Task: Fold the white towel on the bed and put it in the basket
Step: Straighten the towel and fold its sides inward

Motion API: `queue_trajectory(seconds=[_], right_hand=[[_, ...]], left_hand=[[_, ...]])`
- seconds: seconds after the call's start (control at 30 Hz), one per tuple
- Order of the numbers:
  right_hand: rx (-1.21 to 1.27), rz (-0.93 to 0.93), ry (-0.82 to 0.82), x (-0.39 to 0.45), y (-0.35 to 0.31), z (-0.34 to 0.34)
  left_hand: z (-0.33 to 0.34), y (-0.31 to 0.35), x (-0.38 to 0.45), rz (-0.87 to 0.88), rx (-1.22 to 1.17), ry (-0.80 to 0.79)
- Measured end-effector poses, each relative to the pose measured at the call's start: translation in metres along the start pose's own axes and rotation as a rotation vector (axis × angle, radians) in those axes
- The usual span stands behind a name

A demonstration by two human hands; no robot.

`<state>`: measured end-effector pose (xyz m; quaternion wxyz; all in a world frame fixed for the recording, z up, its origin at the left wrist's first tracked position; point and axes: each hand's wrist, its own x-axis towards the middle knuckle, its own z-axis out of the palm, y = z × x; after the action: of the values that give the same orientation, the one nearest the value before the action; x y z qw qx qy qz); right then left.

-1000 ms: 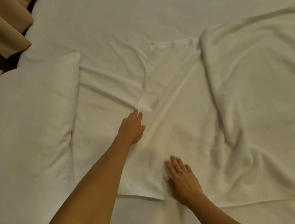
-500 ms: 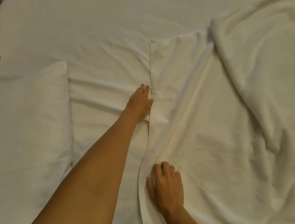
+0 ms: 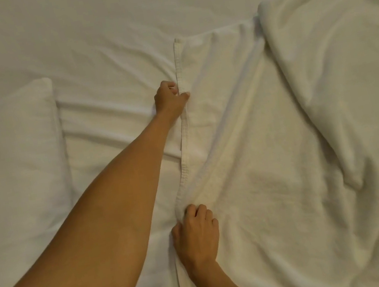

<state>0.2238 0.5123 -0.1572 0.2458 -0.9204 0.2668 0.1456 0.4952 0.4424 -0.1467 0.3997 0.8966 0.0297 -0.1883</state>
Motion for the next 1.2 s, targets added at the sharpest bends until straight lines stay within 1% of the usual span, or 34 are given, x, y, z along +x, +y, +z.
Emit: queue_trajectory(seconds=[0.1, 0.2, 0.27, 0.3, 0.33, 0.4, 0.5, 0.57, 0.63, 0.7, 0.77, 0.83, 0.9, 1.0, 1.1, 1.17, 1.2], right_hand=[[0.14, 0.036, -0.002, -0.001, 0.0, 0.001], [0.33, 0.163, 0.052, -0.005, 0.007, -0.007], [0.35, 0.229, -0.004, -0.007, 0.013, -0.012], [0.359, 0.234, -0.008, -0.008, 0.018, -0.014], [0.347, 0.208, 0.034, -0.009, 0.022, -0.016], [0.336, 0.115, 0.128, -0.008, 0.032, -0.021], [0.159, -0.064, 0.132, -0.003, 0.047, -0.035], [0.05, -0.116, 0.146, 0.003, 0.058, -0.046], [-0.016, -0.133, 0.17, 0.009, 0.067, -0.052], [-0.023, -0.15, 0.229, 0.012, 0.074, -0.052], [-0.036, -0.216, 0.286, 0.012, 0.08, -0.049], [-0.05, -0.252, 0.273, 0.013, 0.083, -0.049], [-0.044, -0.251, 0.218, 0.014, 0.086, -0.049], [-0.022, -0.227, 0.099, 0.016, 0.09, -0.051], [-0.014, -0.229, 0.077, 0.017, 0.096, -0.056], [-0.019, -0.225, 0.083, 0.017, 0.1, -0.06], [-0.022, -0.222, 0.088, 0.016, 0.102, -0.063]], left_hand=[[0.001, 0.007, 0.005, -0.112, -0.116, -0.035], [0.002, 0.019, 0.004, -0.144, -0.26, -0.077], [0.001, 0.028, 0.004, -0.153, -0.321, -0.09], [0.0, 0.034, 0.003, -0.149, -0.319, -0.085], [-0.001, 0.04, 0.003, -0.136, -0.295, -0.077], [-0.001, 0.051, 0.004, -0.059, -0.164, -0.043], [0.001, 0.061, 0.002, 0.107, 0.04, 0.033], [0.002, 0.062, 0.0, 0.236, 0.209, -0.012], [0.002, 0.058, 0.001, 0.371, 0.454, -0.091], [0.0, 0.052, 0.004, 0.476, 0.67, -0.141], [-0.003, 0.047, 0.003, 0.549, 0.827, -0.17], [-0.009, 0.044, -0.001, 0.615, 0.939, -0.19], [-0.016, 0.043, -0.004, 0.727, 1.081, -0.174], [-0.02, 0.042, -0.001, 0.856, 1.173, -0.111], [-0.018, 0.044, 0.009, 1.027, 1.239, -0.022], [-0.018, 0.05, 0.008, 1.065, 1.26, 0.005], [-0.017, 0.052, 0.008, 1.1, 1.234, -0.018]])
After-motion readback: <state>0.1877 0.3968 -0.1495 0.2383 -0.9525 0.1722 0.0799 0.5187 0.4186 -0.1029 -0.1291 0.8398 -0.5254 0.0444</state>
